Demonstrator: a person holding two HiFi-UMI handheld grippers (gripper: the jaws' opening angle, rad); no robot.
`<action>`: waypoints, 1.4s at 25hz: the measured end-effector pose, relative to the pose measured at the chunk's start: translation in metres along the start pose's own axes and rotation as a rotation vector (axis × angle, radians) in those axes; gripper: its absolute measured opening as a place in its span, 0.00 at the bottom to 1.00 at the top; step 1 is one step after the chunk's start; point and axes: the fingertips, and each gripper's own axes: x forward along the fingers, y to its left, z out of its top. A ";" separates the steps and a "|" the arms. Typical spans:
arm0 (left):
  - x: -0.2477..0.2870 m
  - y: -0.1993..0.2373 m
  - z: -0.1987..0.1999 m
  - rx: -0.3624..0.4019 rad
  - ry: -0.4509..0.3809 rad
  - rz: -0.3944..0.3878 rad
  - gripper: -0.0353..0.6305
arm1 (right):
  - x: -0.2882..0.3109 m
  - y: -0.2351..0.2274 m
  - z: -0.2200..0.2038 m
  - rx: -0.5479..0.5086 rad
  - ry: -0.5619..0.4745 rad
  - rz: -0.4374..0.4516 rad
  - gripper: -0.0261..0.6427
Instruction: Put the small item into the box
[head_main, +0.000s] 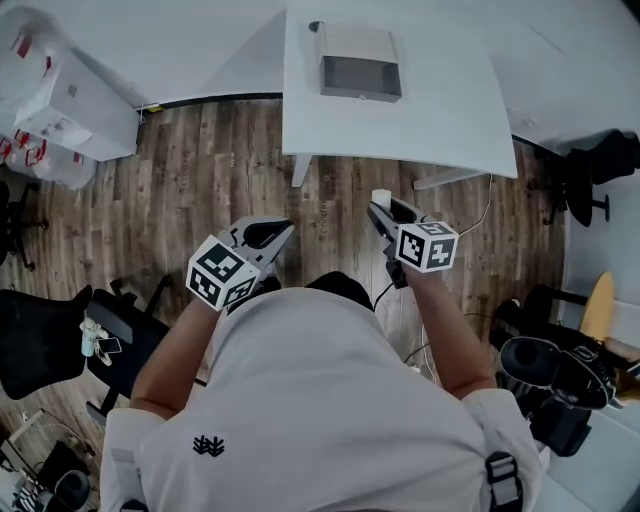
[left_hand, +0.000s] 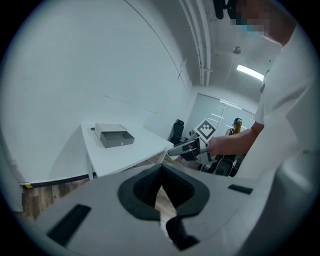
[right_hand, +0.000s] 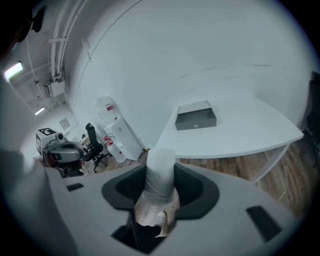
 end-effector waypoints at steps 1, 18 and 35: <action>-0.003 0.006 0.000 -0.010 0.003 -0.016 0.06 | 0.005 -0.002 0.005 0.012 -0.007 -0.018 0.30; 0.018 0.102 0.053 -0.068 -0.055 0.065 0.06 | 0.117 -0.099 0.147 0.074 -0.042 -0.093 0.30; 0.057 0.170 0.105 -0.119 -0.075 0.261 0.06 | 0.243 -0.202 0.205 0.079 0.111 -0.116 0.30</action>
